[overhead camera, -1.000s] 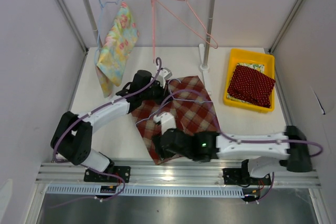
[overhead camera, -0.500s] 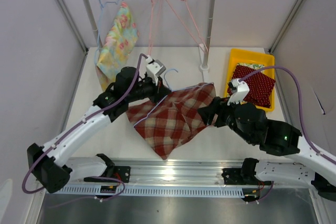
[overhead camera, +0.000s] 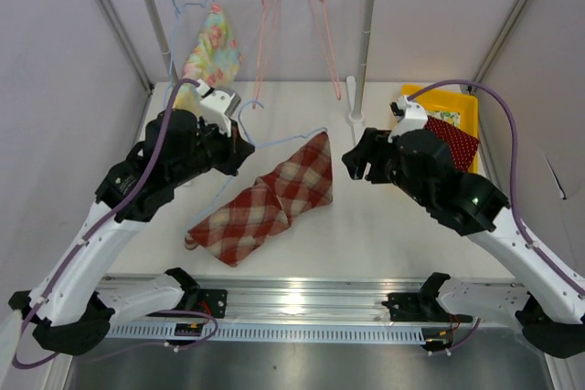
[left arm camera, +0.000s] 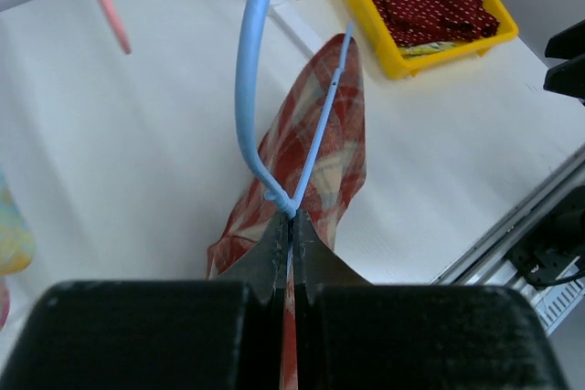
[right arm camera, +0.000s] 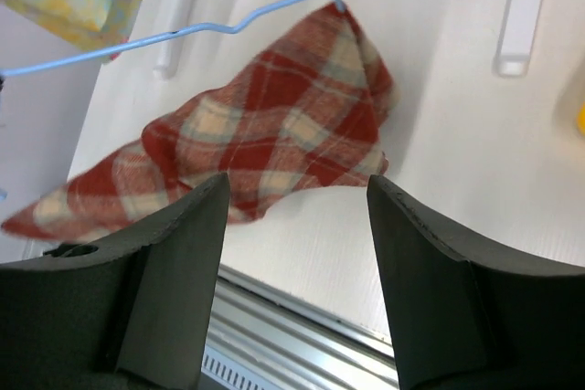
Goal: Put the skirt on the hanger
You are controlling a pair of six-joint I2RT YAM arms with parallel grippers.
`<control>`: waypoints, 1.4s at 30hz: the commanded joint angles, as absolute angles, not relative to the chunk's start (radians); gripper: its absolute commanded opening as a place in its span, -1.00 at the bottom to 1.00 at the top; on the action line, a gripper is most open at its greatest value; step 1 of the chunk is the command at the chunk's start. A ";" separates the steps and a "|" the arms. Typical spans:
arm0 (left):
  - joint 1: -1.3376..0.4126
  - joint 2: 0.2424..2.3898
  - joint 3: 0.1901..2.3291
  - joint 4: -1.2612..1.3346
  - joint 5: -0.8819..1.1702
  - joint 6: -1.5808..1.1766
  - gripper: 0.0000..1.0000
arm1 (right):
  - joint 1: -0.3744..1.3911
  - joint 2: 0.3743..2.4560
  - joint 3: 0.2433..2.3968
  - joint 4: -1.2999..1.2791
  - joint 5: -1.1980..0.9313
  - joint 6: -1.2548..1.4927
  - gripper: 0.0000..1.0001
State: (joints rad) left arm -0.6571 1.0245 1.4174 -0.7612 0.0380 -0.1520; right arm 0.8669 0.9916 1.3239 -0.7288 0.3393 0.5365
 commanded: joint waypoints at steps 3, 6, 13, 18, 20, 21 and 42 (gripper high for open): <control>-0.658 1.009 1.545 -0.905 -0.121 -0.233 -1.00 | 0.824 1.092 1.425 -0.666 0.221 0.482 0.33; -0.657 1.026 1.593 -0.960 -0.178 -0.244 -1.00 | 0.808 1.126 1.448 -0.660 0.207 0.469 0.33; -0.657 1.097 1.718 -1.052 -0.294 -0.252 -1.00 | 0.746 1.150 1.459 -0.643 0.155 0.453 0.33; -0.644 1.198 1.804 -1.058 -0.370 -0.230 -1.00 | 0.723 1.151 1.474 -0.653 0.146 0.442 0.33; -0.618 1.233 1.860 -1.051 -0.371 -0.210 -1.00 | 0.718 1.147 1.482 -0.661 0.146 0.439 0.33; -0.605 1.252 1.873 -1.048 -0.368 -0.204 -1.00 | 0.716 1.144 1.482 -0.664 0.147 0.434 0.33; -0.393 1.674 2.372 -0.997 -0.311 -0.130 -1.00 | 0.614 1.042 1.459 -0.726 0.132 0.387 0.34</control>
